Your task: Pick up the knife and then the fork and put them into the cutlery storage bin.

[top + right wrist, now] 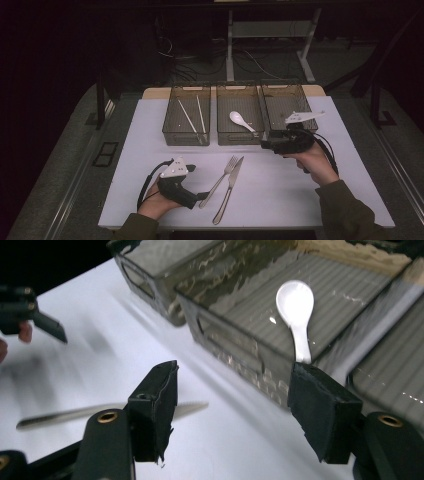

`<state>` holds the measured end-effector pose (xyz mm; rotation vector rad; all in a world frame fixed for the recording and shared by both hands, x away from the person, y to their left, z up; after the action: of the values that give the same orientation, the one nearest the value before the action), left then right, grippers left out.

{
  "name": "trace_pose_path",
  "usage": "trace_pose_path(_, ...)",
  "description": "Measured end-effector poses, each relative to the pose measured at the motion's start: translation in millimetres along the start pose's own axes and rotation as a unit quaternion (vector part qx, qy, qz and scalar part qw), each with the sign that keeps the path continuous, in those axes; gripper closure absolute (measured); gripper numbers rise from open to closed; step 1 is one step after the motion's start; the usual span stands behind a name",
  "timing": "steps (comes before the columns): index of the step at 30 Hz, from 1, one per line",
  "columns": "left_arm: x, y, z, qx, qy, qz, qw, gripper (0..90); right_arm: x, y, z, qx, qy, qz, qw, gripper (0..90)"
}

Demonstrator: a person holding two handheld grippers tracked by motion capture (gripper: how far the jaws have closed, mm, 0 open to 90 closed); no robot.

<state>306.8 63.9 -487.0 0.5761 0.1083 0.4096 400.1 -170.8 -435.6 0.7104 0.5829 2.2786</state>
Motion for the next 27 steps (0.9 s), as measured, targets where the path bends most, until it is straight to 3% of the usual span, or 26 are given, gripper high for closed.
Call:
trace_pose_path(6,0.2,-6.0,1.2,0.012,0.002,0.006,0.9999,7.6,-3.3,13.9,-25.1,0.002,0.001,-0.014,0.9999,35.6)
trace_pose_path(17,-4.3,-34.1,9.8,0.038,0.007,0.017,0.9991,33.5,-4.0,37.0,-64.3,-0.001,-0.010,-0.025,0.9996,35.5)
trace_pose_path(22,-4.9,-57.4,7.7,0.080,0.001,0.032,0.9963,46.2,-7.2,43.5,-78.0,0.000,-0.015,-0.030,0.9994,35.5)
trace_pose_path(27,0.3,-72.4,7.9,0.101,0.011,0.054,0.9934,61.2,-10.4,47.3,-86.1,0.001,-0.020,-0.034,0.9992,35.5)
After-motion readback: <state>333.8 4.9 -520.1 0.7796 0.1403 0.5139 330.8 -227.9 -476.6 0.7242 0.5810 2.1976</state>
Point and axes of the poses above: each handheld gripper's, and its own axes: y roughly backward along the jaws, z roughly out of its top, x roughly to its left, the point moved 10 cm from there along -y, roughly forward along the jaws, and after that the axes turned 8 degrees about -y, right-handed, at the moved point
